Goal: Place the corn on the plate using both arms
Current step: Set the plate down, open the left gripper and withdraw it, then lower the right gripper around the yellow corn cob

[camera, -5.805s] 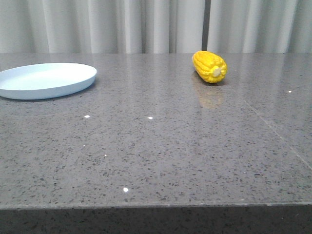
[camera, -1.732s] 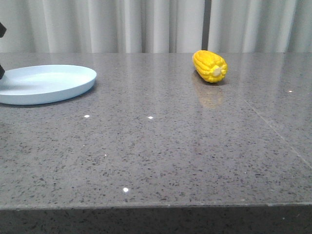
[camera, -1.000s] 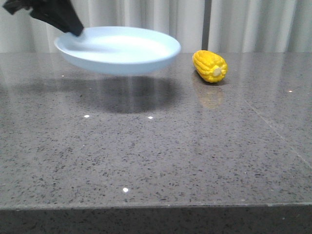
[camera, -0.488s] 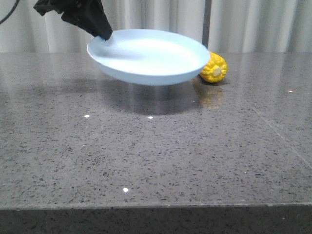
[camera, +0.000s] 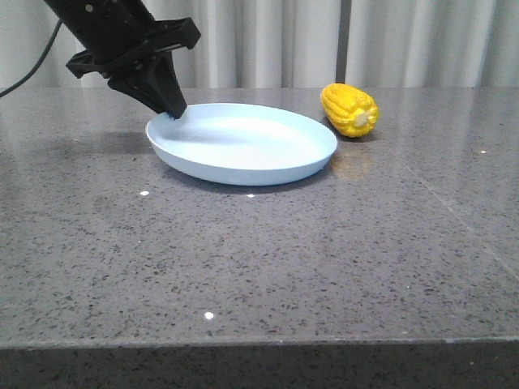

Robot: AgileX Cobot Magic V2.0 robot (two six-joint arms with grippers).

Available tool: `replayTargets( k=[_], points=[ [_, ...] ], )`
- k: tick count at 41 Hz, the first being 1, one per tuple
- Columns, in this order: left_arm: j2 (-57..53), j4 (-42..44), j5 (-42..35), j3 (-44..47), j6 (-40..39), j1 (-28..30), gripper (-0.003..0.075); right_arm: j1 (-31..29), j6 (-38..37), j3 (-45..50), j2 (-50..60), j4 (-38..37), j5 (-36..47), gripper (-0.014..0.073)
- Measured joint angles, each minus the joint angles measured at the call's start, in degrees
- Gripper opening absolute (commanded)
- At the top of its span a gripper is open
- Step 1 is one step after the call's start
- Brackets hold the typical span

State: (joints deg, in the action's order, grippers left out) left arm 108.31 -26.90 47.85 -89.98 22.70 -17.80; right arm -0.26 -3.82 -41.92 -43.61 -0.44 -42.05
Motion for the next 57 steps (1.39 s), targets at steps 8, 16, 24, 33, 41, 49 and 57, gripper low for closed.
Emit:
replayTargets(
  k=[8,16,24,33,41,49,57],
  points=[
    [-0.1,1.7,1.3,0.0,-0.1,0.0,0.0354,0.0,0.0,0.0,0.0,0.0,0.0,0.0498],
    [-4.6,5.4,2.0,0.0,-0.1,0.0,0.0354,0.0,0.0,0.0,0.0,0.0,0.0,0.0498],
    [-14.4,10.1,4.6,0.9,-0.1,-2.6,0.0354,0.0,0.0,0.0,0.0,0.0,0.0,0.0498],
    [-27.9,20.4,4.5,11.1,-7.2,-10.4,0.0360,0.0,0.0,0.0,0.0,0.0,-0.1,0.0498],
    [-40.9,23.3,4.2,21.7,-10.1,-11.6,0.0420,0.0,0.0,0.0,0.0,1.3,-0.4,0.0502],
    [-53.3,23.5,4.0,29.5,-11.6,-11.6,0.0461,3.3,1.1,-2.2,-1.7,1.4,-3.3,0.0503],
    [-59.6,23.5,3.8,32.1,-11.7,-11.6,0.0461,8.9,1.2,-9.3,-9.8,1.4,-7.4,0.0646]
  ],
)
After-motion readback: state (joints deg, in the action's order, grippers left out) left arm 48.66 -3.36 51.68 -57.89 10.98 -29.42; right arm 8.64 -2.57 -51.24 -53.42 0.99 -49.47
